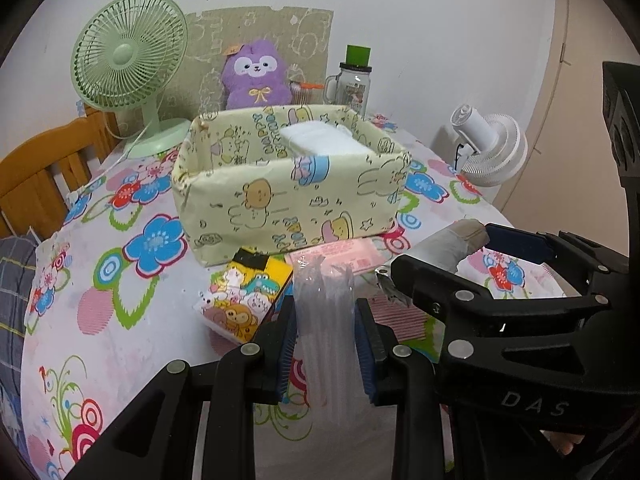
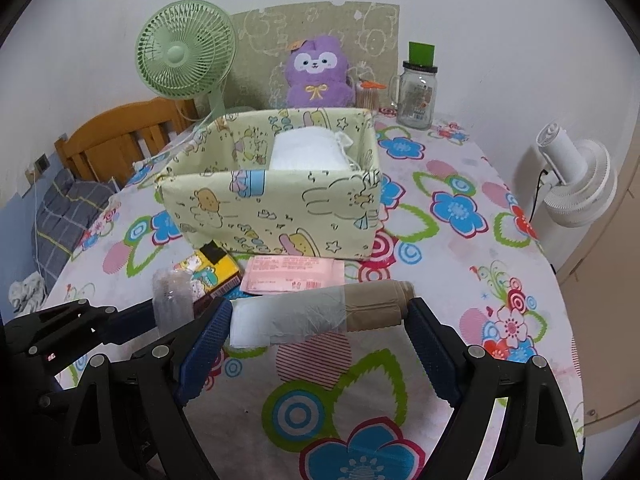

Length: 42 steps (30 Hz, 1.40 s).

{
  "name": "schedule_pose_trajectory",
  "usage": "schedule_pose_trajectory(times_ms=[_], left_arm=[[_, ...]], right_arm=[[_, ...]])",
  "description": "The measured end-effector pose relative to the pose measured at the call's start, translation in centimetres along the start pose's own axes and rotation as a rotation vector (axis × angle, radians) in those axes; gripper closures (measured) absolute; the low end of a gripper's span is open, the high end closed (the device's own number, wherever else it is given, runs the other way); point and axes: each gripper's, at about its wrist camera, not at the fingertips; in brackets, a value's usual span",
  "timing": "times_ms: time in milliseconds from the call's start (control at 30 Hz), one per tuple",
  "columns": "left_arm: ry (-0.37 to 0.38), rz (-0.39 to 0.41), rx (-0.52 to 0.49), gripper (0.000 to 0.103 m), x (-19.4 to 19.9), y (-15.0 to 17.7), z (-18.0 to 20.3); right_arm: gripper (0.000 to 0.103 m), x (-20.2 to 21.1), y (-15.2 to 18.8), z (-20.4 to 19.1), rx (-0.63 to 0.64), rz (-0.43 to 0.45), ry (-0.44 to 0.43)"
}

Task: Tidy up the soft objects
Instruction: 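Lift the clear packet with the left tool while the right carries the roll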

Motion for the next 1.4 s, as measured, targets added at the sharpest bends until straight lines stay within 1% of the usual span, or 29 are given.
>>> schedule_pose_trajectory(times_ms=[200,500,667,1000,1400], left_arm=[[0.002,0.017,-0.006,0.075,0.5,-0.9,0.2],[0.002,0.047,-0.012,0.08,1.3,-2.1,0.3],[0.006,0.055,-0.025,0.089,1.5,-2.5,0.6],[-0.001,0.072,-0.036,0.089,2.2,-3.4,0.9],[-0.006,0.103,-0.057,0.089,3.3,-5.7,1.0]], right_arm=[[0.014,0.8,-0.8,0.3,-0.004,0.021,0.005],[0.014,1.9,-2.0,0.3,-0.004,0.05,0.007],[0.014,2.3,-2.4,0.4,-0.005,0.061,0.003],[0.014,2.9,-3.3,0.5,-0.005,0.078,-0.001],[0.014,4.5,-5.2,0.6,-0.008,0.125,0.014]])
Point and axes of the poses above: each gripper's, at about its wrist camera, not at the fingertips, and x roughly against the way its jaws point, z to its right, y to its underside, and after that the axes turned 6 degrees about y, right-handed
